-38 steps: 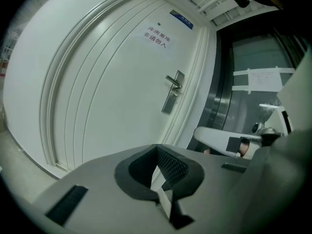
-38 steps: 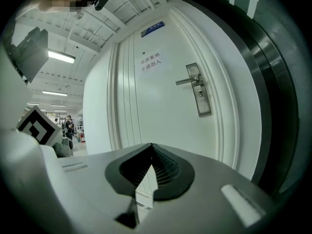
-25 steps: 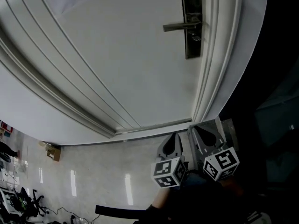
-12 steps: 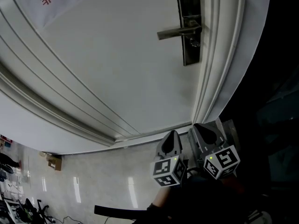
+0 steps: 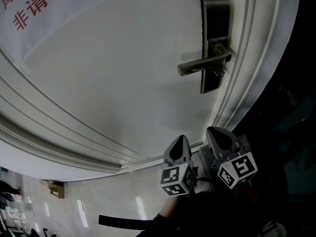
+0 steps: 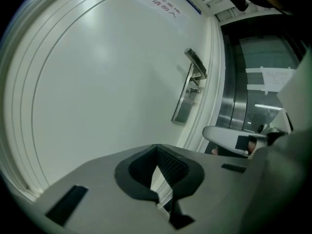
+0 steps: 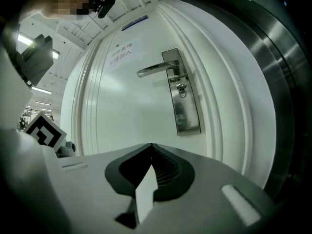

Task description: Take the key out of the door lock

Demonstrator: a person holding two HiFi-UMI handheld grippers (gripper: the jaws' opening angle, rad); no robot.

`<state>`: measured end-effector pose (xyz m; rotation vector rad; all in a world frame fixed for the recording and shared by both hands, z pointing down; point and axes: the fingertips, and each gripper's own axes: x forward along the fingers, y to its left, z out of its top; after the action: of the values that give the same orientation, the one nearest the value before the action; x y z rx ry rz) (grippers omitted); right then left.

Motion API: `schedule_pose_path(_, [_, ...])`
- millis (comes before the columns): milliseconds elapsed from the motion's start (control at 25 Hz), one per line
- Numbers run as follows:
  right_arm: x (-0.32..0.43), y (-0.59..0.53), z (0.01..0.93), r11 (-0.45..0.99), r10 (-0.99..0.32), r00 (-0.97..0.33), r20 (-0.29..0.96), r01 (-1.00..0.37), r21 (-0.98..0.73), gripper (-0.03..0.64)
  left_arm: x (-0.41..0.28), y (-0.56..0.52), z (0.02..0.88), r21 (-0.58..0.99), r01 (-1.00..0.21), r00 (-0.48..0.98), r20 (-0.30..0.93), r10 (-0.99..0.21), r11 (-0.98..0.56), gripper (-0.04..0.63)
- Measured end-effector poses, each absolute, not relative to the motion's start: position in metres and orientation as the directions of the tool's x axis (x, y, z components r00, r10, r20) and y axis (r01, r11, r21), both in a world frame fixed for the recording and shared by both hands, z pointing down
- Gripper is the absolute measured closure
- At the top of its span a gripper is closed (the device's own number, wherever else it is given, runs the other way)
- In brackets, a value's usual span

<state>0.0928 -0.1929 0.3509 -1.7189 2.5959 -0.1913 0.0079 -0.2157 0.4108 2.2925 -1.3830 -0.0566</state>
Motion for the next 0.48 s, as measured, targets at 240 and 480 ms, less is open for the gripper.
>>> schedule_pose_path(240, [0.115,-0.223,0.299,0.303,-0.951,-0.295,-0.094,-0.949,-0.091,0.615,0.008,-0.261,0.400,0.391,-0.806,0.543,0.192,-0.817,-0.444,0.595])
schedule_pose_path(480, [0.132,-0.235,0.259,0.210,-0.961,-0.207,-0.182,-0.978,0.003,0.614,0.022,-0.285,0.390,0.395,-0.743,0.630,0.139,-0.764,-0.540,0.595])
